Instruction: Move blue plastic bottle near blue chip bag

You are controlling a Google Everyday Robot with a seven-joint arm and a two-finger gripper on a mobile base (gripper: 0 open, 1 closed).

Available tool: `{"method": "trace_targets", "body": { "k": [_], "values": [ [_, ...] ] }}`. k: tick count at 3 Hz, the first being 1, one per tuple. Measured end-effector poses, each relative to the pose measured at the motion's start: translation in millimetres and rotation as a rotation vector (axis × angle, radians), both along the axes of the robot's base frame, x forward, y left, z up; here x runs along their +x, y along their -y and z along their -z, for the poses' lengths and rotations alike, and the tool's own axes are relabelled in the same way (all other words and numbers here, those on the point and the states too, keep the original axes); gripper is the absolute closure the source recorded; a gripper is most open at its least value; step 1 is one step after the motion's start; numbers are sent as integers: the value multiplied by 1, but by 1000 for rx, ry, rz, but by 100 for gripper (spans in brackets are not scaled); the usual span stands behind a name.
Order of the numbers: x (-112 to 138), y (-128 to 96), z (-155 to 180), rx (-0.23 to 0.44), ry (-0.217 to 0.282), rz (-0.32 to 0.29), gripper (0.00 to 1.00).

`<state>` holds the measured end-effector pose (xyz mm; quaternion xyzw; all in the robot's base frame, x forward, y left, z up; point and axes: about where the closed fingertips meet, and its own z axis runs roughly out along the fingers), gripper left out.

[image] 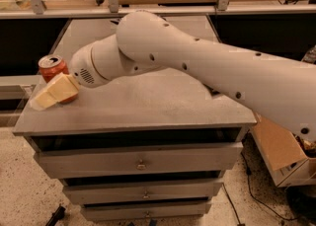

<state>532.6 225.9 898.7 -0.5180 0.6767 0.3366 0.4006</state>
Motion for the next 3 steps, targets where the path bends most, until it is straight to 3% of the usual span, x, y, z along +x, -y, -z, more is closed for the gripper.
{"method": "trace_targets", "body": {
  "k": [2, 3],
  "values": [
    [1, -33, 5, 3, -8, -31, 0],
    [6, -41, 6, -2, -2, -32, 17]
  ]
}}
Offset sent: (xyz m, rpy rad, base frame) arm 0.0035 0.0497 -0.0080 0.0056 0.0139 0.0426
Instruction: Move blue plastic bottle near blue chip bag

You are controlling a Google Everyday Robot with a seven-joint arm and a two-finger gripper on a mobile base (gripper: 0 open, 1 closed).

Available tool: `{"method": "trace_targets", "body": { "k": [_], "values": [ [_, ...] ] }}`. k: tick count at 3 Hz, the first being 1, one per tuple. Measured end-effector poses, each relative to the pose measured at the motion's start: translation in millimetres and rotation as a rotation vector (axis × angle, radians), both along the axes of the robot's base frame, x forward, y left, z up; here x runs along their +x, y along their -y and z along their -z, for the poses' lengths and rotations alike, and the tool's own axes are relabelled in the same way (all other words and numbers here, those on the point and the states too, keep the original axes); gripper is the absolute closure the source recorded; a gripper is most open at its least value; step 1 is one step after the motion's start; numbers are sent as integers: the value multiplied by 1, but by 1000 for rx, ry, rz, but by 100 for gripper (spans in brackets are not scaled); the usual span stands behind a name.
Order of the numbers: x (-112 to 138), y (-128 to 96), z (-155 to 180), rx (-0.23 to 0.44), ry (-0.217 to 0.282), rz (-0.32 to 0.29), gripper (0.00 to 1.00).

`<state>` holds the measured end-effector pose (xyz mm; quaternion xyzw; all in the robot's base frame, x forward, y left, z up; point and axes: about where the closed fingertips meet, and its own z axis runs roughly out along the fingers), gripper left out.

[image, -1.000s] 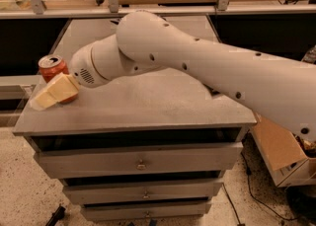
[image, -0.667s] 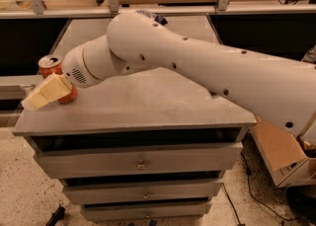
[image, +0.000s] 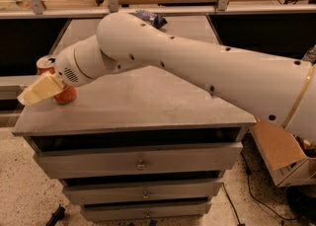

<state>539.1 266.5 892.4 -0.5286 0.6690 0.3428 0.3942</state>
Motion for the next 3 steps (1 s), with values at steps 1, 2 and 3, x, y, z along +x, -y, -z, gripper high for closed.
{"method": "trace_targets", "body": {
  "k": [1, 2, 3],
  "values": [
    [9, 0, 0, -8, 13, 2, 40],
    [18, 3, -1, -18, 28, 5, 64],
    [27, 11, -7, -34, 36, 7, 87]
  ]
}}
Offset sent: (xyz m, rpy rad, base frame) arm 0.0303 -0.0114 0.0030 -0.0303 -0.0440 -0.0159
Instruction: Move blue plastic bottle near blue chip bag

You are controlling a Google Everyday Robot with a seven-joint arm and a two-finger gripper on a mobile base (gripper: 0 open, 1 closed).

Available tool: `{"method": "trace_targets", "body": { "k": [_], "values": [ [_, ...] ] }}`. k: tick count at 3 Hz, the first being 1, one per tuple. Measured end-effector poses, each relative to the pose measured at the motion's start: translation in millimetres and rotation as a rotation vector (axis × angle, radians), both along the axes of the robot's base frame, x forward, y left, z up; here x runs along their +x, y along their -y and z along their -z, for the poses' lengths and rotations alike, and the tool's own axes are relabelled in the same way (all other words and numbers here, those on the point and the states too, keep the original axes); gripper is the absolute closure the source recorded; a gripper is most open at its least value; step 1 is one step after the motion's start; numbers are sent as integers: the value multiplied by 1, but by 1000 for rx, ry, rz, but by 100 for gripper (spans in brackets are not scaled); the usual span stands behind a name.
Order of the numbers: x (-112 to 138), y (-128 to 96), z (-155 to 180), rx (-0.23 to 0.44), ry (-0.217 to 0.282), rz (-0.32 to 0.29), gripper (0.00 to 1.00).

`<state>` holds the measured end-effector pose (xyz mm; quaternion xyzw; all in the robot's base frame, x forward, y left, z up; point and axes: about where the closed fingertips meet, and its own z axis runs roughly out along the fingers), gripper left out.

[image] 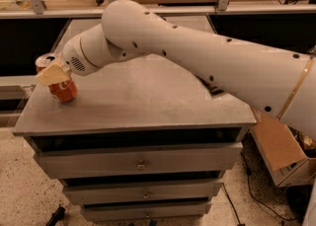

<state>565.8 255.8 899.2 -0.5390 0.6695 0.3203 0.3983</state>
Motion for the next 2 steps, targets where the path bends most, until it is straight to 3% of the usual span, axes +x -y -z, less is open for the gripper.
{"method": "trace_targets", "body": {
  "k": [1, 2],
  "values": [
    [18, 17, -13, -27, 23, 18, 100],
    [40, 39, -27, -37, 36, 62, 100]
  ]
}}
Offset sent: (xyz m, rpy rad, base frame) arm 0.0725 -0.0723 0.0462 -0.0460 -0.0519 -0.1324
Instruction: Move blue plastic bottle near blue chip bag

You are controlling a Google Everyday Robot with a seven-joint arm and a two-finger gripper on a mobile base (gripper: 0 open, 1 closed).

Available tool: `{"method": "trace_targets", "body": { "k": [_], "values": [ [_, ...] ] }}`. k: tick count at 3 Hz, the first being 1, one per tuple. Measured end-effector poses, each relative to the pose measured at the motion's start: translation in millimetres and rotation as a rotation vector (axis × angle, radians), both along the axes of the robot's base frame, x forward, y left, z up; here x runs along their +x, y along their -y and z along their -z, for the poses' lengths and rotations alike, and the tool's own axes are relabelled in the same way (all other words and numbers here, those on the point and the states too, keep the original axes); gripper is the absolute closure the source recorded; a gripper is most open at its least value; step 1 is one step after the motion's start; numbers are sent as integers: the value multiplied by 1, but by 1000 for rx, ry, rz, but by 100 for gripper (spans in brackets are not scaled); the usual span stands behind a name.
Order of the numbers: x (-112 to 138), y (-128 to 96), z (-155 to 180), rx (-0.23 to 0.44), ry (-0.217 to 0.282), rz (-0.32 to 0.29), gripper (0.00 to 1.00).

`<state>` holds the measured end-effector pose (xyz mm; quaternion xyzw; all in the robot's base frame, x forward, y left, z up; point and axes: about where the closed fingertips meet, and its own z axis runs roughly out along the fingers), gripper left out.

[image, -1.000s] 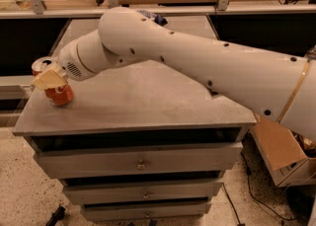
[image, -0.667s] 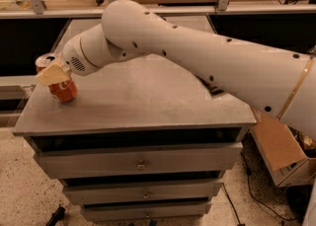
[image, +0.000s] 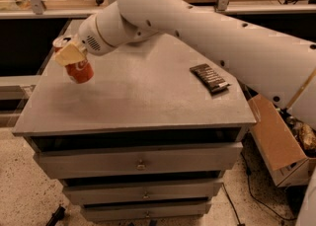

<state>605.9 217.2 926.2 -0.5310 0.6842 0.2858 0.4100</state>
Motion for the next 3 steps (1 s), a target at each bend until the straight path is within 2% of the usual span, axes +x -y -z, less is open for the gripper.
{"method": "trace_targets", "body": {
  "k": [1, 3],
  "values": [
    [21, 27, -13, 18, 3, 68, 100],
    [79, 88, -42, 76, 21, 234, 100]
  ]
}}
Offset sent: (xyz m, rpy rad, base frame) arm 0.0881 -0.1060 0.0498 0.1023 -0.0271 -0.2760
